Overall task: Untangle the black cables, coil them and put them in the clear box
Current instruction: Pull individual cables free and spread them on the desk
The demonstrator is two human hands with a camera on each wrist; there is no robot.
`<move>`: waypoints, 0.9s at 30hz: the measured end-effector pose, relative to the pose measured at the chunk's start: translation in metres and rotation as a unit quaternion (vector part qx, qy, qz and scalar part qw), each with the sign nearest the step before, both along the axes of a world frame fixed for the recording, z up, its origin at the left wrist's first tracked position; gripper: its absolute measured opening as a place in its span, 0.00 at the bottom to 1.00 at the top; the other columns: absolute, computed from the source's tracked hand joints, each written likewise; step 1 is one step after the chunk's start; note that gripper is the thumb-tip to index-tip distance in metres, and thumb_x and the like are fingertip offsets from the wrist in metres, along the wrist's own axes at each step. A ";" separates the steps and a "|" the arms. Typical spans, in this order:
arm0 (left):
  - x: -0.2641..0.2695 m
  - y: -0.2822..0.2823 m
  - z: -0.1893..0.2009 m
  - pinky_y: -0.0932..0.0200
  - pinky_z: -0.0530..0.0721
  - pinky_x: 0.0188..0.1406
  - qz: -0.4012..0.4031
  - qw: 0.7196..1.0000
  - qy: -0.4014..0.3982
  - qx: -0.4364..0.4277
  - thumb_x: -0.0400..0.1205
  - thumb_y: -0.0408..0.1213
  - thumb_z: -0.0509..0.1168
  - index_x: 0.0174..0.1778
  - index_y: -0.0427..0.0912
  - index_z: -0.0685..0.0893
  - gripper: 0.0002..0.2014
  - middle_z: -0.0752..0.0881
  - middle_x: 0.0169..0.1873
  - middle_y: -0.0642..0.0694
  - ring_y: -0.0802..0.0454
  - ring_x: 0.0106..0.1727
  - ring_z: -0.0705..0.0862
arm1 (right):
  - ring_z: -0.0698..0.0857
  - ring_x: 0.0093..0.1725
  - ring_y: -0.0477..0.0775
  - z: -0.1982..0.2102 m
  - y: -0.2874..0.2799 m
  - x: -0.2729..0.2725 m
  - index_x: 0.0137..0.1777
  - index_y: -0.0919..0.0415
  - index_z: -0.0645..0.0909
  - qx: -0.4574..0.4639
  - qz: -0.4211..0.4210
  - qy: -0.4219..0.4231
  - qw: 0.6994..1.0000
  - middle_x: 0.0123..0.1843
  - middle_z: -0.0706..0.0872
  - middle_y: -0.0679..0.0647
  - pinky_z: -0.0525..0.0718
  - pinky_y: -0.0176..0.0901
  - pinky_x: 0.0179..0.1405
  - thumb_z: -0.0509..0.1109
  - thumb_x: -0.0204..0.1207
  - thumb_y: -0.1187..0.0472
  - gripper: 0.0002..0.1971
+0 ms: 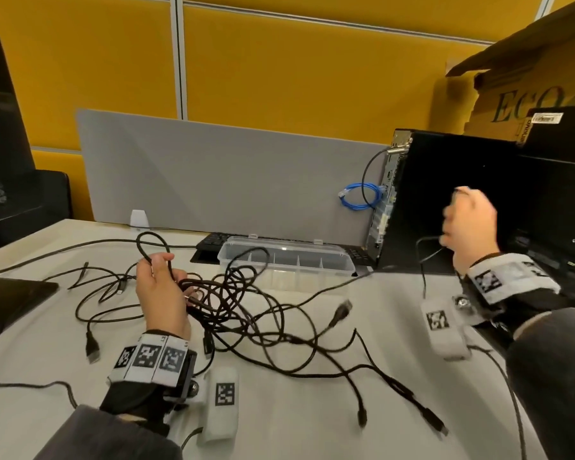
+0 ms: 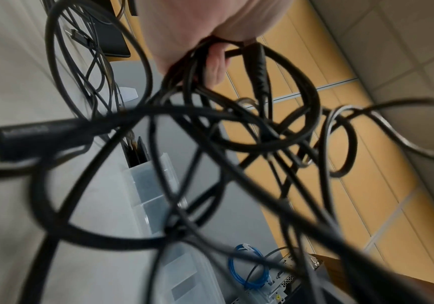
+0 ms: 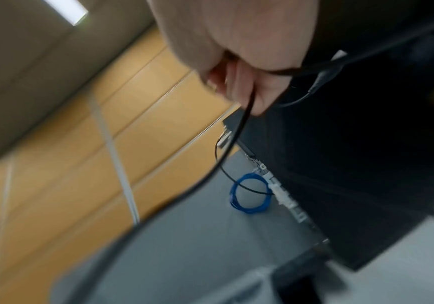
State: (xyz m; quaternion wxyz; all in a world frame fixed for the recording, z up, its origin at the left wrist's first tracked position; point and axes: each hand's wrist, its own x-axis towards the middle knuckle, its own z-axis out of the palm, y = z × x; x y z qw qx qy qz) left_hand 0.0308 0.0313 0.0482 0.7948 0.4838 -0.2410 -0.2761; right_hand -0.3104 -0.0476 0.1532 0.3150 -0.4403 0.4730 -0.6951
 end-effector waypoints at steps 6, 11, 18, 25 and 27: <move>-0.002 0.000 0.000 0.69 0.65 0.13 -0.026 0.999 0.017 -0.027 0.88 0.44 0.47 0.41 0.52 0.73 0.13 0.71 0.27 0.49 0.57 0.26 0.69 | 0.83 0.43 0.48 -0.047 0.021 0.037 0.41 0.48 0.83 0.112 0.200 0.646 0.728 0.42 0.86 0.47 0.80 0.34 0.40 0.67 0.78 0.52 0.06; -0.002 0.002 0.001 0.67 0.65 0.17 -0.062 0.992 0.067 -0.081 0.88 0.45 0.48 0.42 0.52 0.73 0.12 0.72 0.19 0.54 0.59 0.20 0.68 | 0.83 0.51 0.51 -0.068 0.038 0.070 0.54 0.50 0.86 0.156 0.287 0.703 0.632 0.52 0.87 0.48 0.82 0.47 0.56 0.64 0.72 0.34 0.24; -0.004 0.001 0.002 0.63 0.66 0.22 -0.079 0.988 0.071 -0.108 0.88 0.45 0.47 0.43 0.51 0.73 0.12 0.70 0.23 0.52 0.58 0.22 0.67 | 0.67 0.26 0.44 -0.064 0.057 0.100 0.56 0.56 0.85 0.235 0.473 0.487 0.696 0.39 0.85 0.37 0.65 0.31 0.25 0.54 0.80 0.41 0.24; -0.011 0.007 0.005 0.66 0.64 0.18 -0.156 0.974 0.059 -0.152 0.88 0.46 0.47 0.41 0.50 0.71 0.13 0.68 0.22 0.51 0.58 0.20 0.65 | 0.68 0.30 0.43 -0.062 0.056 0.125 0.60 0.52 0.80 0.218 0.360 0.460 0.782 0.45 0.84 0.39 0.67 0.34 0.26 0.54 0.75 0.32 0.28; -0.012 0.007 0.006 0.67 0.62 0.16 -0.213 0.955 0.086 -0.185 0.87 0.47 0.46 0.38 0.48 0.69 0.14 0.67 0.22 0.51 0.57 0.19 0.63 | 0.69 0.32 0.44 -0.065 0.053 0.131 0.66 0.51 0.78 0.225 0.348 0.428 0.803 0.60 0.83 0.48 0.68 0.35 0.28 0.55 0.70 0.28 0.34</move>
